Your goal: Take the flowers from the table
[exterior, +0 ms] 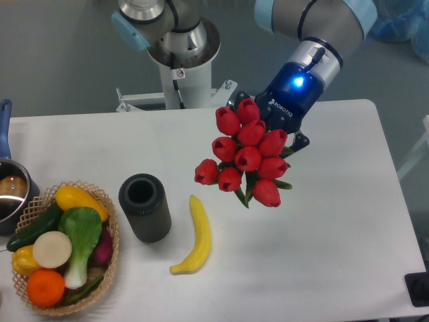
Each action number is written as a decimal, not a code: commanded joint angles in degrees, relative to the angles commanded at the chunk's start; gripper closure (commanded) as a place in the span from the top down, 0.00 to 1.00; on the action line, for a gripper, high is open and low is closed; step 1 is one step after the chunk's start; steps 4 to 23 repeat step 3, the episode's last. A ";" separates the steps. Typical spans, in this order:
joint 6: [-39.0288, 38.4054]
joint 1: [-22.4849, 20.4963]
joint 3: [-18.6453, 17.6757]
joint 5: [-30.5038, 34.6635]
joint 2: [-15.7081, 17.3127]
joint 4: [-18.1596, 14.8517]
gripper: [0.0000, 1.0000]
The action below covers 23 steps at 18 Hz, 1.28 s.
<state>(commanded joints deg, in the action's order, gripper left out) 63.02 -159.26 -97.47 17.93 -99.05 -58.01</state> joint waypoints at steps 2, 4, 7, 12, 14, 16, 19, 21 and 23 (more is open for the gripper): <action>0.00 0.09 0.00 0.00 0.00 0.00 0.42; 0.00 0.09 0.00 -0.09 0.00 0.00 0.42; 0.00 0.09 0.00 -0.09 0.00 0.00 0.42; 0.00 0.09 0.00 -0.09 0.00 0.00 0.42; 0.00 0.09 0.00 -0.09 0.00 0.00 0.42; 0.00 0.09 0.00 -0.09 0.00 0.00 0.42; 0.00 0.09 0.00 -0.09 0.00 0.00 0.42; 0.00 0.09 0.00 -0.09 0.00 0.00 0.42; 0.00 0.09 0.00 -0.09 0.00 0.00 0.42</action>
